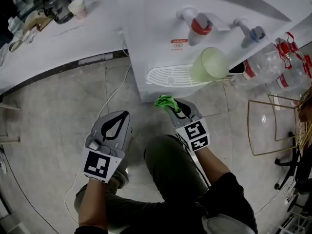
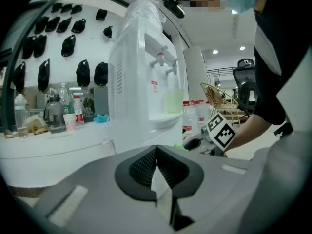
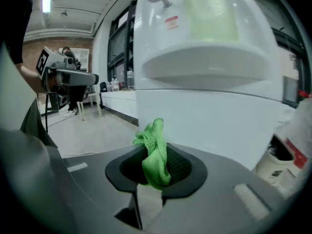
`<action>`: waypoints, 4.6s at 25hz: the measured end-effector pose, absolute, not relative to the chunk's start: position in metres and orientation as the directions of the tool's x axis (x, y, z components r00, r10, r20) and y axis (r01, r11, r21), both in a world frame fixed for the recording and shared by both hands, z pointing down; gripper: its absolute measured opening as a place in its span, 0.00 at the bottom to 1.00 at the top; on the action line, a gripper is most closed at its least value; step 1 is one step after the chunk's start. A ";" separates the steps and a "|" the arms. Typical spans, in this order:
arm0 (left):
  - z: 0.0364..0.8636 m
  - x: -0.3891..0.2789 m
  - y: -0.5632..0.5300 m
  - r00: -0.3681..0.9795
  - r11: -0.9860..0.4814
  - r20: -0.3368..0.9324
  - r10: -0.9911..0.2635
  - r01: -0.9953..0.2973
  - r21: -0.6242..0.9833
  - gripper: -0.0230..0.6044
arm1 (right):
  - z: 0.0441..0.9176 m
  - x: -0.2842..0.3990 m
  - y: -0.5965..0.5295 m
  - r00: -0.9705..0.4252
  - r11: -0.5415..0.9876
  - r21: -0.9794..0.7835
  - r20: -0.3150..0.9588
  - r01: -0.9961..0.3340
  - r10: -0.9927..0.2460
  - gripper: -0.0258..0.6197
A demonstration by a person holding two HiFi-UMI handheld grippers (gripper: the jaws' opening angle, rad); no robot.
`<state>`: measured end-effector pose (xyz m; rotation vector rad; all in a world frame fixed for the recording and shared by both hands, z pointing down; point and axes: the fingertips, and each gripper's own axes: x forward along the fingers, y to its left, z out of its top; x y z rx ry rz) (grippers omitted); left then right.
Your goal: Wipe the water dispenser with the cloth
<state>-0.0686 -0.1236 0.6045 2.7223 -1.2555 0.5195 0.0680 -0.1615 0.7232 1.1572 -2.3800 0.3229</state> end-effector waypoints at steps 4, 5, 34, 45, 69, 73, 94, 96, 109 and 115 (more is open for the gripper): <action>0.604 -0.071 -0.113 0.593 -0.653 0.349 -0.725 -0.754 -0.076 0.04 | 0.742 0.007 -0.169 -0.610 0.699 -0.019 0.504 -0.715 -0.611 0.18; 0.605 -0.072 -0.111 0.589 -0.651 0.354 -0.726 -0.755 -0.080 0.04 | 0.747 -0.002 -0.172 -0.611 0.701 -0.023 0.510 -0.713 -0.605 0.18; 0.620 -0.019 -0.118 0.710 -0.774 0.353 -0.609 -0.629 -0.070 0.04 | 0.772 0.259 -0.219 -0.034 0.195 0.207 0.597 -0.959 -0.802 0.18; 0.625 -0.033 -0.113 0.682 -0.758 0.391 -0.618 -0.649 -0.065 0.04 | 0.782 0.169 -0.174 -0.295 0.458 0.122 0.616 -0.880 -0.730 0.18; 0.632 -0.041 -0.110 0.656 -0.732 0.402 -0.640 -0.679 -0.058 0.04 | 0.823 0.038 -0.197 -0.477 0.644 0.064 0.618 -0.762 -0.625 0.18; 0.636 -0.025 -0.111 0.677 -0.758 0.409 -0.612 -0.650 -0.057 0.04 | 0.822 0.094 -0.203 -0.392 0.558 0.080 0.629 -0.826 -0.671 0.18; 0.645 -0.014 -0.108 0.687 -0.777 0.426 -0.589 -0.625 -0.067 0.04 | 0.835 0.232 -0.197 -0.135 0.319 0.151 0.681 -0.936 -0.719 0.18; 0.642 -0.017 -0.107 0.679 -0.768 0.427 -0.597 -0.637 -0.062 0.04 | 0.843 0.201 -0.180 -0.223 0.404 0.104 0.698 -0.909 -0.681 0.18; 0.641 -0.043 -0.091 0.641 -0.736 0.435 -0.633 -0.672 -0.079 0.04 | 0.899 0.003 -0.170 -0.495 0.718 0.019 0.712 -0.696 -0.499 0.18; 0.639 -0.043 -0.089 0.652 -0.745 0.427 -0.626 -0.662 -0.081 0.04 | 0.912 -0.009 -0.187 -0.449 0.692 0.033 0.738 -0.721 -0.504 0.18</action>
